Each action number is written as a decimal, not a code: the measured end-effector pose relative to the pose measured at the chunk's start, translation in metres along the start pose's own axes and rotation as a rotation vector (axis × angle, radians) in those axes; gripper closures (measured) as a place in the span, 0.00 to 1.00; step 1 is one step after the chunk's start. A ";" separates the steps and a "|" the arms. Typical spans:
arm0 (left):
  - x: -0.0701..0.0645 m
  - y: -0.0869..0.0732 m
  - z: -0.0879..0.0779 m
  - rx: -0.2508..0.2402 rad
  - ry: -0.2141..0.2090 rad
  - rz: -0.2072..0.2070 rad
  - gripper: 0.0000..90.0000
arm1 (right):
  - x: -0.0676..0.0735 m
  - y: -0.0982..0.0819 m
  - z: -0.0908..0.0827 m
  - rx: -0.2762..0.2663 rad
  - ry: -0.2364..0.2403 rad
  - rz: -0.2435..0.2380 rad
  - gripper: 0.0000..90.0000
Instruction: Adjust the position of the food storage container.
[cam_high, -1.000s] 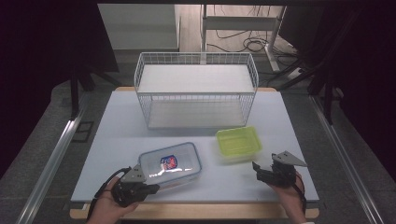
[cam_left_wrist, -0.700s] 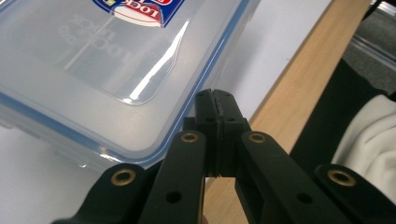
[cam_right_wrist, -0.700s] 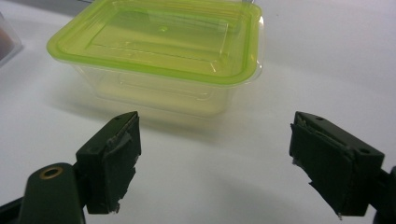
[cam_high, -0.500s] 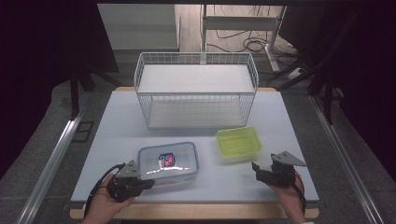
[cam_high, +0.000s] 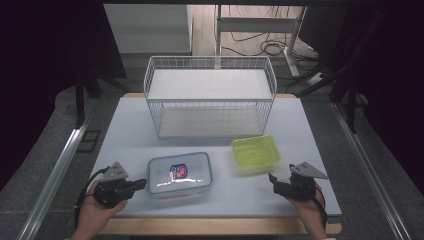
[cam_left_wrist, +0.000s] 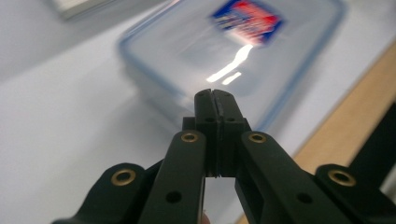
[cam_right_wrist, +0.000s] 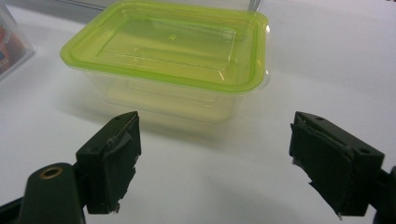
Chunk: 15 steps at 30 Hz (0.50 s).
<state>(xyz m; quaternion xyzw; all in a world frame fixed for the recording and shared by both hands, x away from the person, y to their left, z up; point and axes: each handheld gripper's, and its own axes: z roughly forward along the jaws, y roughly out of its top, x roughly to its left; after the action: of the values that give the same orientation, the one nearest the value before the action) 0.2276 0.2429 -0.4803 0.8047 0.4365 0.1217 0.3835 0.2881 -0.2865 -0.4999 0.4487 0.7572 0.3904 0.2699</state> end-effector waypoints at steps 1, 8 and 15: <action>0.006 -0.001 0.002 0.008 0.014 -0.014 1.00 | 0.000 0.000 0.000 0.002 0.000 0.000 0.19; 0.026 0.001 0.030 0.064 0.019 -0.057 1.00 | 0.002 0.000 0.002 0.007 0.000 -0.003 0.19; 0.033 0.006 0.037 0.062 0.013 -0.083 1.00 | 0.000 -0.001 0.001 0.009 -0.004 0.000 0.19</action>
<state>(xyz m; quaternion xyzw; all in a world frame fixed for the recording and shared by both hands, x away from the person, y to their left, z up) 0.2701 0.2484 -0.5053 0.7967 0.4754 0.0972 0.3603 0.2888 -0.2862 -0.5011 0.4506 0.7584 0.3863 0.2695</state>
